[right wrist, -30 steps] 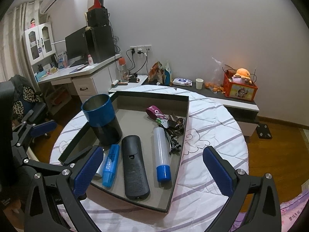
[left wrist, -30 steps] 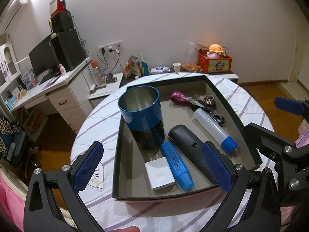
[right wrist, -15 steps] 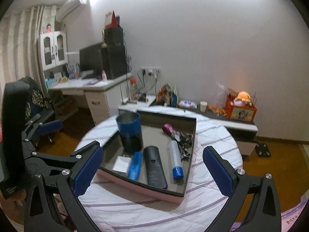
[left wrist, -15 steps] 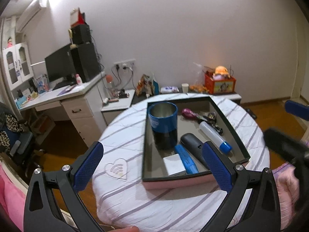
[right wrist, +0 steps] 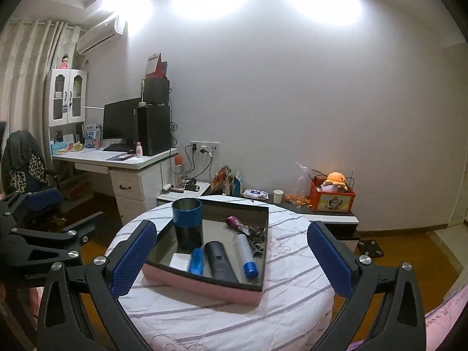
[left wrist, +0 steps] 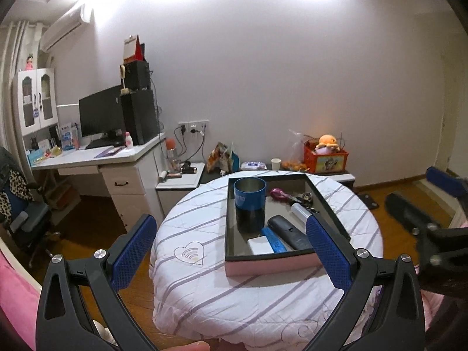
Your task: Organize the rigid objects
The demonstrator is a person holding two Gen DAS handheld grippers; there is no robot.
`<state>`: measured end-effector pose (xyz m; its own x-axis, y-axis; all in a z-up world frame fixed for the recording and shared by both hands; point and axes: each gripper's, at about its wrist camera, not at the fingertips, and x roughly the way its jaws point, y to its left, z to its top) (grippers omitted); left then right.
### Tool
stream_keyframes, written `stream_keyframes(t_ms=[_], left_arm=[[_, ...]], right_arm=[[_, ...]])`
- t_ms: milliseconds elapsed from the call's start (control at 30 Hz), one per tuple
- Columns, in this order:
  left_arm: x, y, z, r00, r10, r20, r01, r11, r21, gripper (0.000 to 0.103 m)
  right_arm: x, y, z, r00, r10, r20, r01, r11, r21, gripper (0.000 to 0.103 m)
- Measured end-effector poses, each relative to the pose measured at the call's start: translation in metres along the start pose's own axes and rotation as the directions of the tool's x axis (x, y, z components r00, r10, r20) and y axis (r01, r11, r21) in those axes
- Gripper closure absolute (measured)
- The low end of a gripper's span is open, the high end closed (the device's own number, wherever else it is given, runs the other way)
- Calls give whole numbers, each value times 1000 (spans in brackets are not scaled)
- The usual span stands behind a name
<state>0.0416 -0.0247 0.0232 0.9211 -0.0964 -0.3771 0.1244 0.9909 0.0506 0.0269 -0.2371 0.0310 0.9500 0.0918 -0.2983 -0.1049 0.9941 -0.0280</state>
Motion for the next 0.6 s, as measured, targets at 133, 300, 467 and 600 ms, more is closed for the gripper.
stream_keyframes(t_ms=[133,300,467,600], left_arm=[[-16,5,-10,1000,7,24,-6,1000,-11,0],[-37,7,-18,997,34,62,-34,999,-4,0],[-61,10,-17,990,34,134,-32,999,-14,0],[-69,13,-18,987,31,160,-27,999,-24,0]], right_arm=[[-11,7,-4,1000,-8,20,8,1000,8,0],[-28,13,-8,999,-9,48,8,1000,10,0],[-42,20,-5,996,-4,88,4,1000,-1,0],[-51,24,-3,992,-4,125,4,1000,-5,0]])
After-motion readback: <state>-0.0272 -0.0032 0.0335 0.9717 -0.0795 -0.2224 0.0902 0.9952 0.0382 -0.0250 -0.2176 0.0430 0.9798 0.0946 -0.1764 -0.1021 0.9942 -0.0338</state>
